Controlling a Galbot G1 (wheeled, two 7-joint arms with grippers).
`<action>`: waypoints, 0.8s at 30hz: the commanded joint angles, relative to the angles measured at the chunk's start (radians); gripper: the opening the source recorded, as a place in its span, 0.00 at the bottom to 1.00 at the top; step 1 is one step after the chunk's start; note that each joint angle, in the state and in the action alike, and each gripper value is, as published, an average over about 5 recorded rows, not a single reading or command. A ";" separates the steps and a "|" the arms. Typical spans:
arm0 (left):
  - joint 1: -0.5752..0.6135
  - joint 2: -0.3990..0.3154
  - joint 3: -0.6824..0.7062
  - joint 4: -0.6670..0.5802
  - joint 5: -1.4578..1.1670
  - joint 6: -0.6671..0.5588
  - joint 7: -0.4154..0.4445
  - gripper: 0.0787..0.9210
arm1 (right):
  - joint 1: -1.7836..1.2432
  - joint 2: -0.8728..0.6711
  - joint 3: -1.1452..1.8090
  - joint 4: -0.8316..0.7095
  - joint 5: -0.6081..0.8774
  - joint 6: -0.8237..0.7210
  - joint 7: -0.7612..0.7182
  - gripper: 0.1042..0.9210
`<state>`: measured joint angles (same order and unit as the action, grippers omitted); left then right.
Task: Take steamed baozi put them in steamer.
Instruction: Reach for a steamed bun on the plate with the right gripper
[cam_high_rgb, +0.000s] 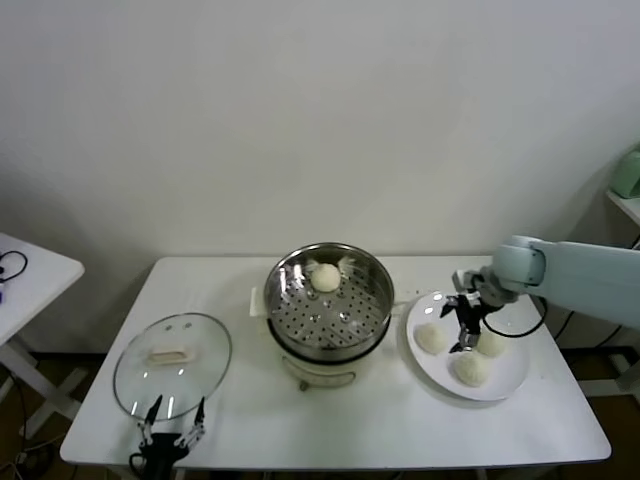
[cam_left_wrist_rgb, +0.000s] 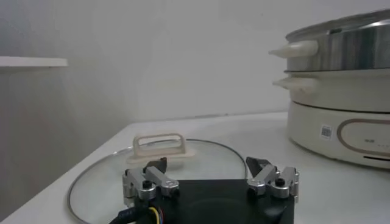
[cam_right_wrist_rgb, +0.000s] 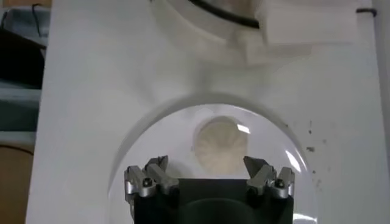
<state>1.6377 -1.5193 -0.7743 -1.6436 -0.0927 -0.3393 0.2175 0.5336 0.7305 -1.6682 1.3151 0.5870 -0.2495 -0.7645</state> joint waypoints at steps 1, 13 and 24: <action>-0.002 -0.003 0.002 0.009 0.005 -0.004 -0.003 0.88 | -0.165 0.013 0.161 -0.101 -0.053 -0.045 0.028 0.88; -0.007 -0.003 0.000 0.024 0.010 -0.005 -0.004 0.88 | -0.208 0.068 0.196 -0.175 -0.066 -0.042 0.022 0.88; -0.010 -0.001 -0.002 0.029 0.014 -0.004 -0.003 0.88 | -0.243 0.087 0.218 -0.192 -0.075 -0.041 0.008 0.79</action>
<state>1.6281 -1.5229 -0.7754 -1.6165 -0.0810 -0.3441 0.2140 0.3269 0.8059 -1.4776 1.1499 0.5229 -0.2858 -0.7545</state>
